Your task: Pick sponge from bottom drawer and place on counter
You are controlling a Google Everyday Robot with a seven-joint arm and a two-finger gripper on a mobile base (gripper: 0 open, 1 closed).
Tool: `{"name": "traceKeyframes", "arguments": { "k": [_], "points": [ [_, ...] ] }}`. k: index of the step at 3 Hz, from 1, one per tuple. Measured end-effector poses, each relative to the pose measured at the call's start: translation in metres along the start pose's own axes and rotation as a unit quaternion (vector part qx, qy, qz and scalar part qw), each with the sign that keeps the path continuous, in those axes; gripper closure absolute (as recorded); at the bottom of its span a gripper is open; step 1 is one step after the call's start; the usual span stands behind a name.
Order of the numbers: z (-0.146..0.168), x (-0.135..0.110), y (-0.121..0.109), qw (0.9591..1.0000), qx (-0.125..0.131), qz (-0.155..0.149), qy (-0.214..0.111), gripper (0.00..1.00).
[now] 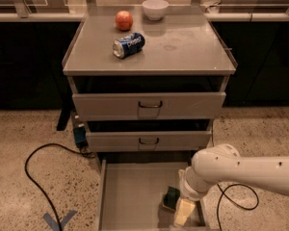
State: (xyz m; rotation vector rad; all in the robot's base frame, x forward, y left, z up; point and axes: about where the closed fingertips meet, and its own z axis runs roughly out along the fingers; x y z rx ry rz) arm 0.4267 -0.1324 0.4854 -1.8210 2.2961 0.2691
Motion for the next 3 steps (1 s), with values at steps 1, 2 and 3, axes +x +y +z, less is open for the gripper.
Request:
{"name": "traceKeyframes", "arguments": {
  "k": [1,2,3],
  "points": [
    [0.019,-0.014,-0.012,0.9980,-0.020,-0.060,-0.003,0.00],
    [0.039,-0.008,-0.034,0.9929,-0.038,-0.113,-0.005,0.00],
    [0.061,0.007,-0.061,0.9905,-0.051,-0.125,-0.023,0.00]
  ]
}}
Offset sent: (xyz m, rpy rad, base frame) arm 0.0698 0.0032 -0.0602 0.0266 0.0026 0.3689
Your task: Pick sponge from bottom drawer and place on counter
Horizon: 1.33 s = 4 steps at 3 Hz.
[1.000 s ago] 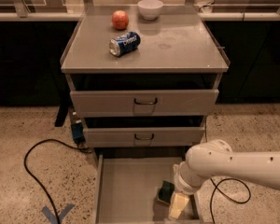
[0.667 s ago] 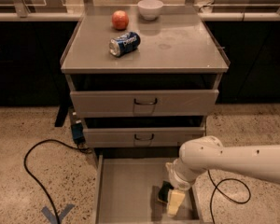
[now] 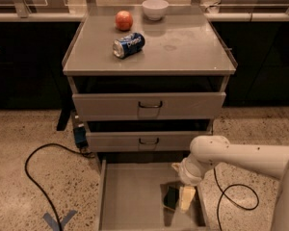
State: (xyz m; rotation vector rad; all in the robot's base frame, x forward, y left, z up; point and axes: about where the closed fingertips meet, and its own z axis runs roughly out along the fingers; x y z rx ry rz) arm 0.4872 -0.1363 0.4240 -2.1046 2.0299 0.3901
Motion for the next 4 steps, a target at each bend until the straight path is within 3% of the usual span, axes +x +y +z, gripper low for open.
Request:
{"name": "traceKeyframes", "arguments": {
  "k": [1,3,4],
  "points": [
    [0.055,0.025,-0.051,0.9988,-0.029,-0.010,-0.038,0.00],
    [0.061,0.024,-0.050,0.9982,-0.029,-0.020,-0.049,0.00],
    [0.080,0.026,-0.052,0.9965,-0.026,-0.045,-0.066,0.00]
  ]
}}
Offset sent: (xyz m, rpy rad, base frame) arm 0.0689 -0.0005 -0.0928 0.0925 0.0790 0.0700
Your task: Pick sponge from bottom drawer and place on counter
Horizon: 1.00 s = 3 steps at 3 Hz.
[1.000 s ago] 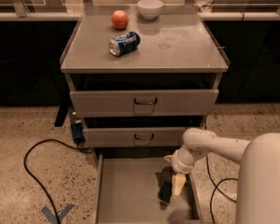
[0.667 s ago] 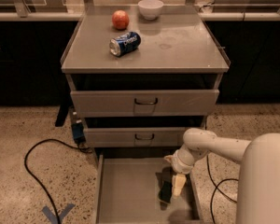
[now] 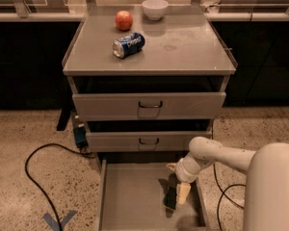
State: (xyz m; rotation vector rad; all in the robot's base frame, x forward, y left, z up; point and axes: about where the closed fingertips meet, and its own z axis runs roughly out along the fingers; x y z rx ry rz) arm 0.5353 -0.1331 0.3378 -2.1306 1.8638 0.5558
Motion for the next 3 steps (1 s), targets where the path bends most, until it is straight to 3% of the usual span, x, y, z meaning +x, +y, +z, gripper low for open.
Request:
{"name": "traceKeyframes", "arguments": {
  "k": [1,2,3],
  "points": [
    [0.048,0.021,-0.010,0.9997,0.001,-0.010,0.023,0.00],
    [0.098,0.046,-0.025,0.9985,0.006,0.007,0.055,0.00],
    [0.133,0.066,-0.032,0.9940,0.016,0.019,0.106,0.00]
  ]
}}
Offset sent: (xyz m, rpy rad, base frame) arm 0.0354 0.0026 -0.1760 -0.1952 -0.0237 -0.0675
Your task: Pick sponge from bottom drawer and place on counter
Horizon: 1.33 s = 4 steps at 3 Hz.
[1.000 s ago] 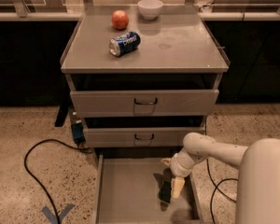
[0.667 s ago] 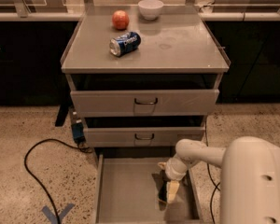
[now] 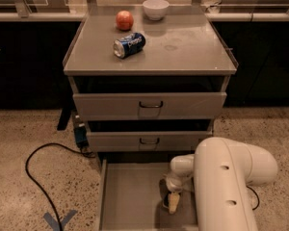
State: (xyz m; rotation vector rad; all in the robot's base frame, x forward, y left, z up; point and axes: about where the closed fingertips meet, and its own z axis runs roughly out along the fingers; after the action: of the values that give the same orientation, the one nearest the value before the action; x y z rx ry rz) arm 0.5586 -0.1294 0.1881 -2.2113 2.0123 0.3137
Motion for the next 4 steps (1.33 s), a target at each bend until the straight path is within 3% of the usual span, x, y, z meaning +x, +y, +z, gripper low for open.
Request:
{"name": "traceKeyframes", "arguments": {
  "k": [1,2,4],
  "points": [
    [0.029,0.008,0.002,0.9986,0.003,0.053,0.002,0.00],
    [0.029,0.008,0.002,0.9986,0.003,0.053,0.002,0.00],
    [0.055,0.024,0.004,0.9985,-0.030,0.032,0.033,0.00]
  ]
}}
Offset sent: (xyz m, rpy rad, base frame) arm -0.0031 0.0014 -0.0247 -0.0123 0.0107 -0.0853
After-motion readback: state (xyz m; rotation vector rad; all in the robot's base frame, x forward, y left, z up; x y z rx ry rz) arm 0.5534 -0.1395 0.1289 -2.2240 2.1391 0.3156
